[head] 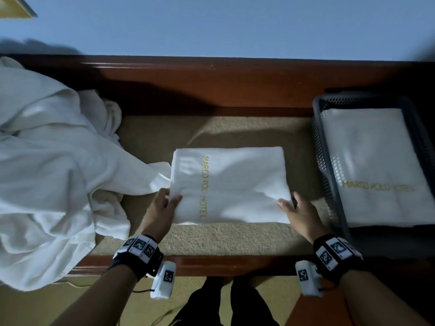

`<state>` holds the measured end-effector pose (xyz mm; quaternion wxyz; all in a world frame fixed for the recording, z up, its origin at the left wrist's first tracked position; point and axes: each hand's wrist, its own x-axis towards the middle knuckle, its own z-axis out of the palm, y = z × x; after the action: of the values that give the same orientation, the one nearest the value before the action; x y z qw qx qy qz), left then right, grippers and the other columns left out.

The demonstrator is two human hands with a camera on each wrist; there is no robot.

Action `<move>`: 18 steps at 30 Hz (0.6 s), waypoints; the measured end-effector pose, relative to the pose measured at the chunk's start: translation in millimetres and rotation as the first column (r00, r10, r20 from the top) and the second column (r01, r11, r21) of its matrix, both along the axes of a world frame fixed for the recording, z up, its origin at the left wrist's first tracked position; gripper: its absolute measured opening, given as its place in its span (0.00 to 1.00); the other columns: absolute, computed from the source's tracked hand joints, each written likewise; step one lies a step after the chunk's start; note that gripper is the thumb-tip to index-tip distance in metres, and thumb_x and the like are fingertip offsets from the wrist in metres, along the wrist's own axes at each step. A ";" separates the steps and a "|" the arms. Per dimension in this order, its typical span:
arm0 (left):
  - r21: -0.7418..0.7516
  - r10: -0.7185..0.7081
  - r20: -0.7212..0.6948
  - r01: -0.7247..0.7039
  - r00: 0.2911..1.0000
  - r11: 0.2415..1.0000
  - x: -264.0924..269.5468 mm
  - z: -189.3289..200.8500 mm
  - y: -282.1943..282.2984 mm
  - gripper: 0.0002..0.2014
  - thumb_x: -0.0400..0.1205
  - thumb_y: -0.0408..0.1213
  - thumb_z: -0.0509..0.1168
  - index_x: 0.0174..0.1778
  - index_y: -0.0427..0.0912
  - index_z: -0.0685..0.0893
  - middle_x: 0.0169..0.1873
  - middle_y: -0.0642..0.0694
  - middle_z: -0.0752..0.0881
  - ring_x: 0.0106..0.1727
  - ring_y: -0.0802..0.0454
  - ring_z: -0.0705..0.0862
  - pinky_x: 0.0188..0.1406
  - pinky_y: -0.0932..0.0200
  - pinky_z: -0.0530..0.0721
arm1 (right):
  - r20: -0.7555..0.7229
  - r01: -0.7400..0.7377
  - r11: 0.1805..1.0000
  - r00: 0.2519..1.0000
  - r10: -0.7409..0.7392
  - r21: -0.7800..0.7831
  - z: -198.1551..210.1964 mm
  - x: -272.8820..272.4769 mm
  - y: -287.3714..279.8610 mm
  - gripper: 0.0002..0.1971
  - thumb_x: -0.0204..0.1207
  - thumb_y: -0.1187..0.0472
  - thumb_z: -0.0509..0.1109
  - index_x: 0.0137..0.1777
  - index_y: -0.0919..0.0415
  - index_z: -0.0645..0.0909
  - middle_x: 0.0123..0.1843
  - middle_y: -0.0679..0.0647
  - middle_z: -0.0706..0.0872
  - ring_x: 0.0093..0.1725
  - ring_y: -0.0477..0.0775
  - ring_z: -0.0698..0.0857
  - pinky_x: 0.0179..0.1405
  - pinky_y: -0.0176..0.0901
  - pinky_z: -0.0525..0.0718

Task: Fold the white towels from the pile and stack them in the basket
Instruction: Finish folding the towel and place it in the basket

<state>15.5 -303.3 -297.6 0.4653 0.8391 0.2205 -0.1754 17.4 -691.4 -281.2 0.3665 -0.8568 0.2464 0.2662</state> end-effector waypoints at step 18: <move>0.582 -0.757 0.095 0.581 0.646 0.569 -52.0 -32.7 -74.0 0.37 0.90 0.58 0.51 0.93 0.48 0.49 0.93 0.49 0.44 0.93 0.49 0.41 0.89 0.33 0.49 | 0.133 -0.747 0.493 0.490 0.862 -0.446 -30.4 -54.4 85.2 0.40 0.87 0.41 0.56 0.93 0.55 0.47 0.94 0.61 0.41 0.92 0.65 0.44 0.86 0.79 0.53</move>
<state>-36.5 -377.4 -330.3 0.1562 0.9649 -0.1646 -0.1319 -37.0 -606.2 -311.6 0.0832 -0.9495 -0.2167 0.2109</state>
